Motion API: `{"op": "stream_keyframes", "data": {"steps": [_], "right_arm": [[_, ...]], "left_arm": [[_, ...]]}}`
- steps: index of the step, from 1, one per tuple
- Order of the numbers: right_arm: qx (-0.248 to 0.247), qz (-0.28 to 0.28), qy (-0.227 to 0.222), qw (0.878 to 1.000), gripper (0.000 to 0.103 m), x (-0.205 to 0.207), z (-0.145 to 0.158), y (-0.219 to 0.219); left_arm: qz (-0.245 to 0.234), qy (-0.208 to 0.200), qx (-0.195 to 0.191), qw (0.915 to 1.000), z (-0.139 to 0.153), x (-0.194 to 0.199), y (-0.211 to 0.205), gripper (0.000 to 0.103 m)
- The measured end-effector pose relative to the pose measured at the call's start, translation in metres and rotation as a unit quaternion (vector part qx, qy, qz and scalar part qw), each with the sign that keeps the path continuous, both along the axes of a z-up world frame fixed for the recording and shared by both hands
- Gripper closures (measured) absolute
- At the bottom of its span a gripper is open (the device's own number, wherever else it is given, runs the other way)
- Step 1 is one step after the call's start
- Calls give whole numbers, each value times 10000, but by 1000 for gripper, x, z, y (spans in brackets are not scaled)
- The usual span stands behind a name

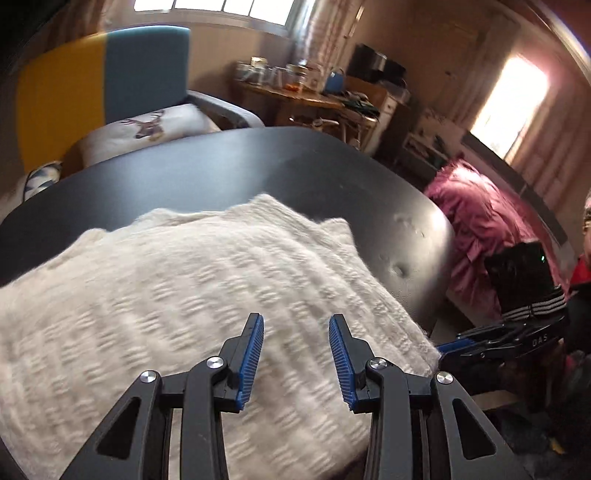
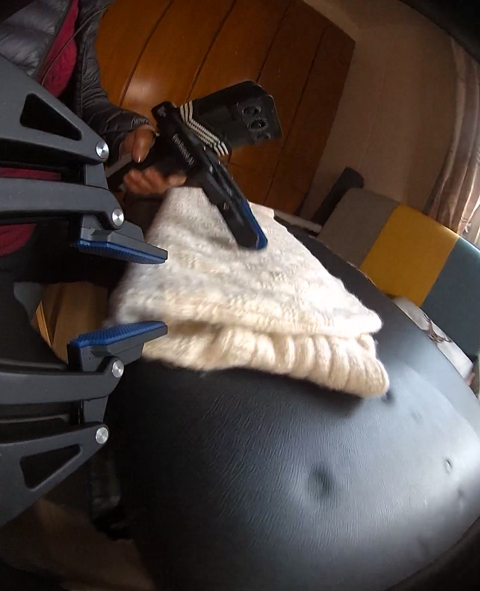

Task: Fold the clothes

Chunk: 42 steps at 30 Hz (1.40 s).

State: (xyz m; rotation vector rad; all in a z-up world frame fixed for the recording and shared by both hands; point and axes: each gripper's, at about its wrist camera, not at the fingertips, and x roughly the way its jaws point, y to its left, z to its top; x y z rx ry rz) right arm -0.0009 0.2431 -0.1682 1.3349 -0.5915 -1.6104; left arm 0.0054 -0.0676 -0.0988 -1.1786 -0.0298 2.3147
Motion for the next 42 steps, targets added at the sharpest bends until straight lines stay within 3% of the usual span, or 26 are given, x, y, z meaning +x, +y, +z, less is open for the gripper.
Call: {"op": "stream_keyframes", "data": {"steps": [3,6,10,11,13,16,20,23,27,30,33,34,36,38,40,42], "right_arm": [[-3,188,95,9998,70,-5,4,-11],[-231,947,-57,9952,69,0,5,-28],[612,1883,-301,9797,69,13,-12,-46],[709,1790,-390,9805,77,10,-16,-43],[731,1563,-443,9840,77,4,-15,-34],[801,1235,32,9891,71,2,14,-21],[686,329,770,9941,68,-12,58,1],[680,-333,1145,9905,68,-34,71,-4],[806,-709,1010,9891,68,-73,59,-40],[1022,-921,641,9884,68,-103,43,-57],[1301,-768,588,9868,68,-118,39,-76],[1508,-610,747,9839,68,-116,40,-86],[2202,-292,1433,9644,76,-105,47,-106],[2656,-159,1964,9437,97,-97,60,-119],[2761,-230,2382,9309,97,-90,78,-116],[2914,-317,2568,9209,97,-91,83,-109]], "left_arm": [[-89,-103,-136,9998,-10,-8,13,65],[-126,-133,-280,9994,-16,-13,19,65],[-120,-286,-285,9991,-26,-18,20,65],[-124,-318,-336,9989,-29,-19,21,65],[-103,-336,-334,9988,-31,-18,24,65],[-54,-320,-296,9990,-28,-15,25,64],[195,-274,216,9992,-8,-13,2,64],[560,-172,542,9968,7,-18,-29,63],[1057,-84,542,9929,9,-24,-68,61],[1157,-14,399,9925,4,-21,-78,61],[1169,71,259,9928,1,-19,-83,61],[1079,91,209,9939,0,-20,-79,61],[894,106,71,9959,-3,-23,-67,61],[733,63,-84,9973,-9,-29,-54,61],[682,-91,-265,9973,-19,-39,-44,60],[764,-269,-144,9966,-23,-45,-39,59]]}}
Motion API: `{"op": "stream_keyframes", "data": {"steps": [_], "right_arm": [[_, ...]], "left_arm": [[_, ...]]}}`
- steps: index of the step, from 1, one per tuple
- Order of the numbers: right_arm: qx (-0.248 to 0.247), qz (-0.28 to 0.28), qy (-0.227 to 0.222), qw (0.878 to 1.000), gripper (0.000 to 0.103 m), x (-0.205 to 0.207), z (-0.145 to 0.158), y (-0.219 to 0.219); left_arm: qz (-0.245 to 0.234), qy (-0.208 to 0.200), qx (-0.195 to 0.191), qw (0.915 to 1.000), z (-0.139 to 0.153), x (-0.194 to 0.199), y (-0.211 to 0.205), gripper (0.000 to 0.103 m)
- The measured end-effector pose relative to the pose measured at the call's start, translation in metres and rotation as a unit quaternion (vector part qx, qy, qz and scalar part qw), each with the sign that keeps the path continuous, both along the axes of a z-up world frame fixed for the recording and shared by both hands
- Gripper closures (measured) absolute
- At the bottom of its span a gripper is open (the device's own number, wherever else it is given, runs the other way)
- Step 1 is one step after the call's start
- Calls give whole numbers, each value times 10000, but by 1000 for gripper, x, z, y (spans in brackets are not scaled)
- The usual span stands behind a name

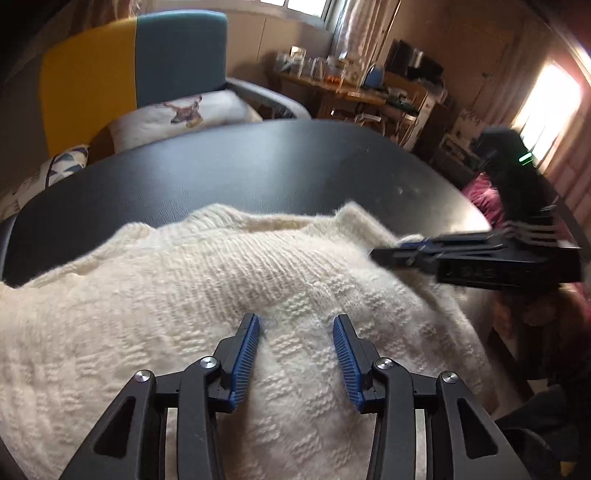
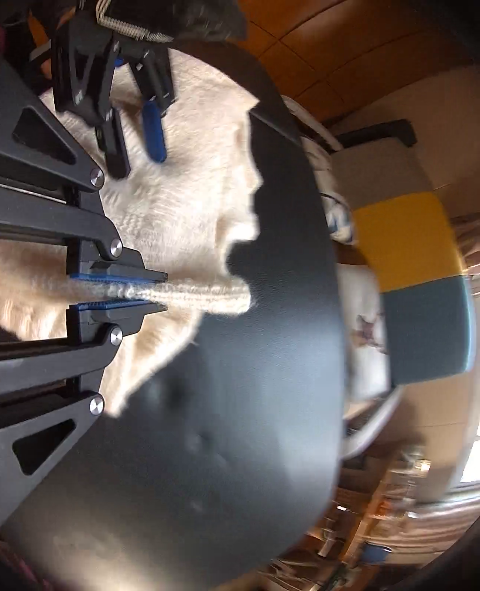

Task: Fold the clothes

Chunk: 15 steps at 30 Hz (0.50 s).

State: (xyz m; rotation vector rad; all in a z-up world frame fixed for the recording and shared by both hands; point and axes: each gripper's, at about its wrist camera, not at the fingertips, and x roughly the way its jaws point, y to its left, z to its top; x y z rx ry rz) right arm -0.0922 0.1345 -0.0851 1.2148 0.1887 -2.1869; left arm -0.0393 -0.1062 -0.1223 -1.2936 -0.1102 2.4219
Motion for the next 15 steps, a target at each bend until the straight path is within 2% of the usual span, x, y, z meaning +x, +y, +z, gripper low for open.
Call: {"op": "stream_keyframes", "data": {"steps": [2,3,6,8,10,13,15], "right_arm": [[599,-160,-84,9980,97,-11,-22,-2],[667,-188,-224,9973,97,-14,-34,-4],[145,-451,-440,9979,97,-23,-36,9],[-241,-592,-619,9960,90,-26,-33,20],[-610,-794,-742,9922,80,-27,-28,33],[-947,-881,-385,9909,79,-15,-4,43],[-1044,-692,-276,9917,78,-1,12,35]], "left_arm": [[309,-112,145,9994,-6,-4,-1,56],[470,-248,290,9982,-11,-8,-2,56],[715,-427,647,9944,-11,-17,1,53],[731,-454,701,9938,-9,-19,2,50],[745,-473,986,9912,-2,-15,-8,50],[970,-348,1320,9859,17,0,-44,50],[1171,-131,1448,9824,33,20,-85,49]]}}
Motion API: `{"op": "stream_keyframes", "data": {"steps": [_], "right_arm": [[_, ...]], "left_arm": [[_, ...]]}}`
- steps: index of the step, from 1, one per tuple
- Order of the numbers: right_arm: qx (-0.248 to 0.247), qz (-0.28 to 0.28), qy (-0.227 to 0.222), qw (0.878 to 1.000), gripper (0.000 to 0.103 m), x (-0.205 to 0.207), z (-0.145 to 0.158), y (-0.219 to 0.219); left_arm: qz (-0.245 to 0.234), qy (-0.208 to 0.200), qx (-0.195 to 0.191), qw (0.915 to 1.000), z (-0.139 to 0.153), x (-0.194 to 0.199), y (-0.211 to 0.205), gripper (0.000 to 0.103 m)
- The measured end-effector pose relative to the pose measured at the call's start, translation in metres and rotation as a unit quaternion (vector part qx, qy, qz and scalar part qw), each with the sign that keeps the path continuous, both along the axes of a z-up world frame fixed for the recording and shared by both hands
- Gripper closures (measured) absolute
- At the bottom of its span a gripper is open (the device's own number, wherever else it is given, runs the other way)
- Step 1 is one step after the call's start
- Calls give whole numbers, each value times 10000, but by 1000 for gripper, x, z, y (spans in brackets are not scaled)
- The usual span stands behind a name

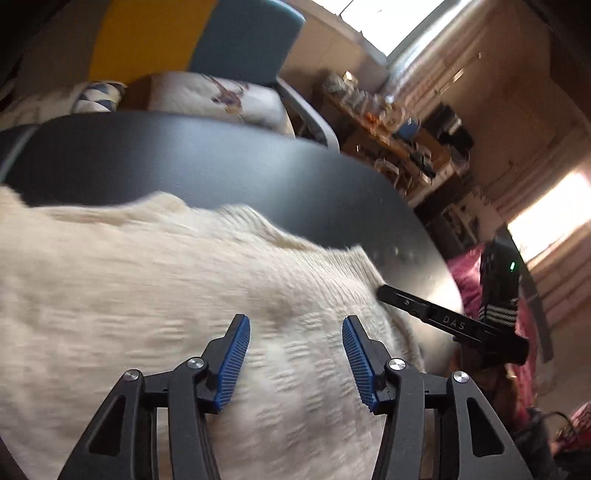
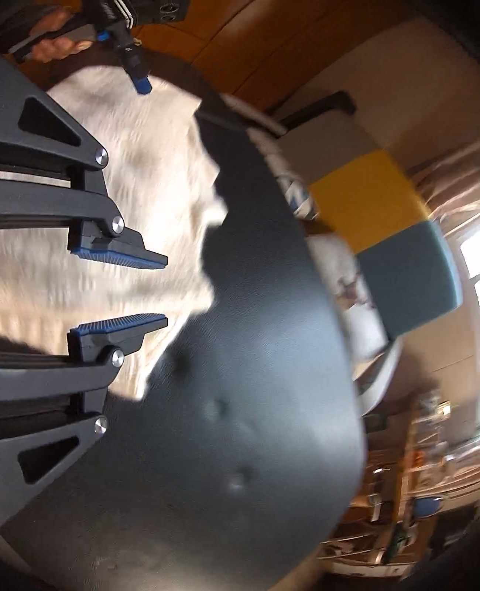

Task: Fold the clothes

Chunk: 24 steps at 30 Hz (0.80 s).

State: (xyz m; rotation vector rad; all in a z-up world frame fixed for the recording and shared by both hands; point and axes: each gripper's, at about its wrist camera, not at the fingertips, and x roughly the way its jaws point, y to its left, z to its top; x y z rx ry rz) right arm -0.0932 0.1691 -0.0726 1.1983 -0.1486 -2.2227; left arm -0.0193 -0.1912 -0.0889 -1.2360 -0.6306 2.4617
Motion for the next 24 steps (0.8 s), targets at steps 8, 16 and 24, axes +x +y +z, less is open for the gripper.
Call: {"op": "stream_keyframes", "data": {"steps": [8,16,24], "right_arm": [[370,1841,37,9822,77,68,10,-110],[1081,1950,-259,9745,77,84,-29,-173],[1228,1811,-302,9753,79,70,-42,-167]], "left_arm": [[1117,147,79,9936,9,117,-201,39],[357,-40,669,9971,-40,163,-222,39],[-397,-190,1197,9918,-65,145,-205,55]]}}
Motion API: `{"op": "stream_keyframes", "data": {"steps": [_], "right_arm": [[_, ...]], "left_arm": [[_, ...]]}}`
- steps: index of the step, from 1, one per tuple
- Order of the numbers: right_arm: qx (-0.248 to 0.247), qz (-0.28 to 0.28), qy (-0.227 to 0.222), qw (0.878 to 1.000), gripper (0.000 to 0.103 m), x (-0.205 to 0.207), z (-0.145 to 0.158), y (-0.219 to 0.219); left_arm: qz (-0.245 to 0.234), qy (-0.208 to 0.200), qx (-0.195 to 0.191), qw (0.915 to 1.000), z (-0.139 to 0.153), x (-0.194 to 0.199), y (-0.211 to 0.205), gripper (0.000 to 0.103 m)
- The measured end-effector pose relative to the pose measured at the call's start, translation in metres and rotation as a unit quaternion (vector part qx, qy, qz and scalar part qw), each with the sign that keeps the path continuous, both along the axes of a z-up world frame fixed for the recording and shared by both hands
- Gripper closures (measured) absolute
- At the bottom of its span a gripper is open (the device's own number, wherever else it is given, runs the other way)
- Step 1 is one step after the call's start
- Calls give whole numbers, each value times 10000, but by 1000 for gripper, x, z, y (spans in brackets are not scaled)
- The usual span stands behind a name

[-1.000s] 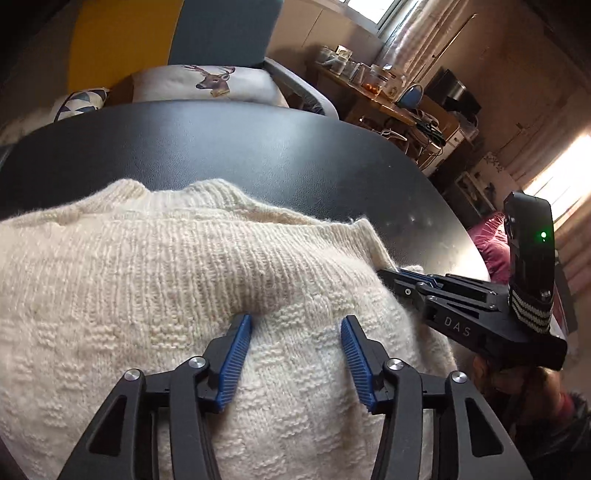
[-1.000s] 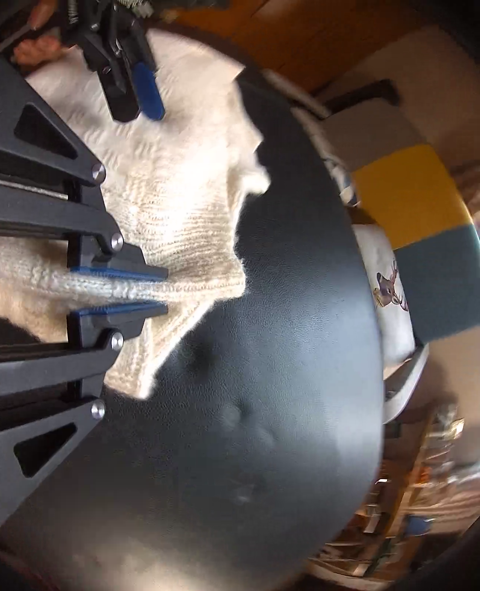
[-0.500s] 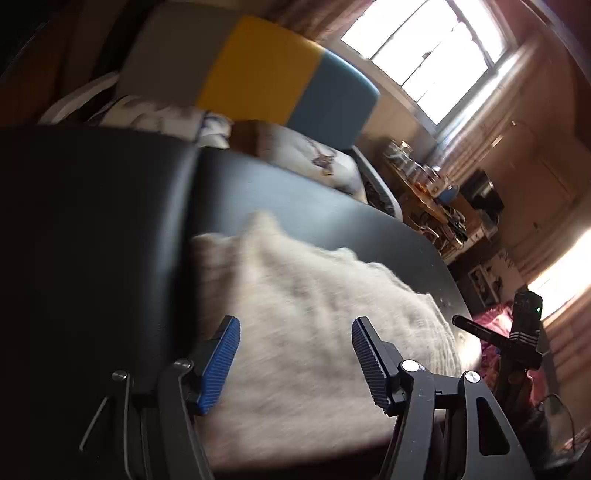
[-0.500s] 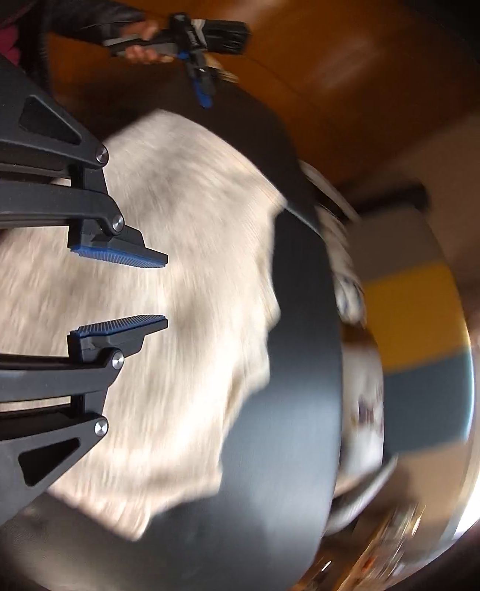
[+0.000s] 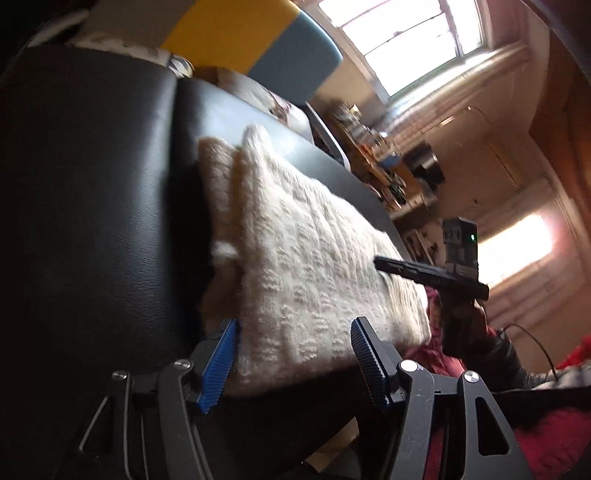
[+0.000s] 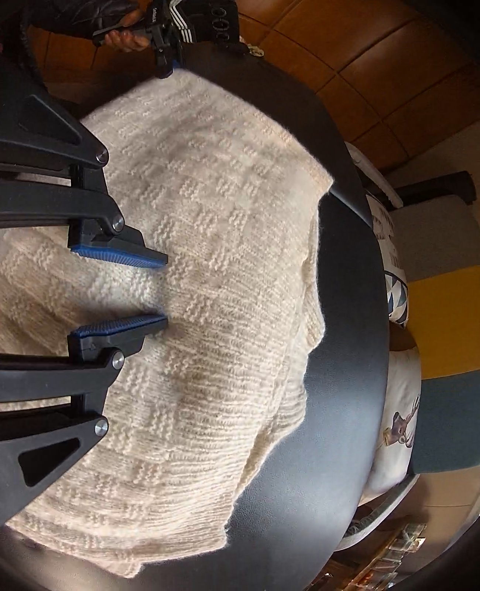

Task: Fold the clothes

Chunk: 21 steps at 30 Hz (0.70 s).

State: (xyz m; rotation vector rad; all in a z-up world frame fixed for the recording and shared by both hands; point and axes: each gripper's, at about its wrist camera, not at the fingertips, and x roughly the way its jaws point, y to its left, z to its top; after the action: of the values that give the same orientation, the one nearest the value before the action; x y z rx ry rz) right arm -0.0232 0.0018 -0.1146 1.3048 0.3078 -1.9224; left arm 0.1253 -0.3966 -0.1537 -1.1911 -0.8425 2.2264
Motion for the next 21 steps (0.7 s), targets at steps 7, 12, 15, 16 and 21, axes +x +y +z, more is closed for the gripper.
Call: {"op": "stream_keyframes", "data": {"steps": [7,12,15,16,21], "right_arm": [[422,-197,258,9986,79,-14,8,-3],[-383,834,-154,9957,75,-1,45,-64],[-675,1479,-588,9849,74,3,51,-122],[-685,1624,-730,9816,73,4,49,-140],[61,1772,-1237,9764,72,-8,10,-211]], "left_arm": [[-516,-156,-326,9980,-15,17,45,95],[-301,-257,34,9992,-17,24,59,93],[-161,-378,288,9987,-19,22,62,84],[-129,-371,296,9988,-19,22,63,84],[-67,-166,-158,9997,-9,24,81,87]]}}
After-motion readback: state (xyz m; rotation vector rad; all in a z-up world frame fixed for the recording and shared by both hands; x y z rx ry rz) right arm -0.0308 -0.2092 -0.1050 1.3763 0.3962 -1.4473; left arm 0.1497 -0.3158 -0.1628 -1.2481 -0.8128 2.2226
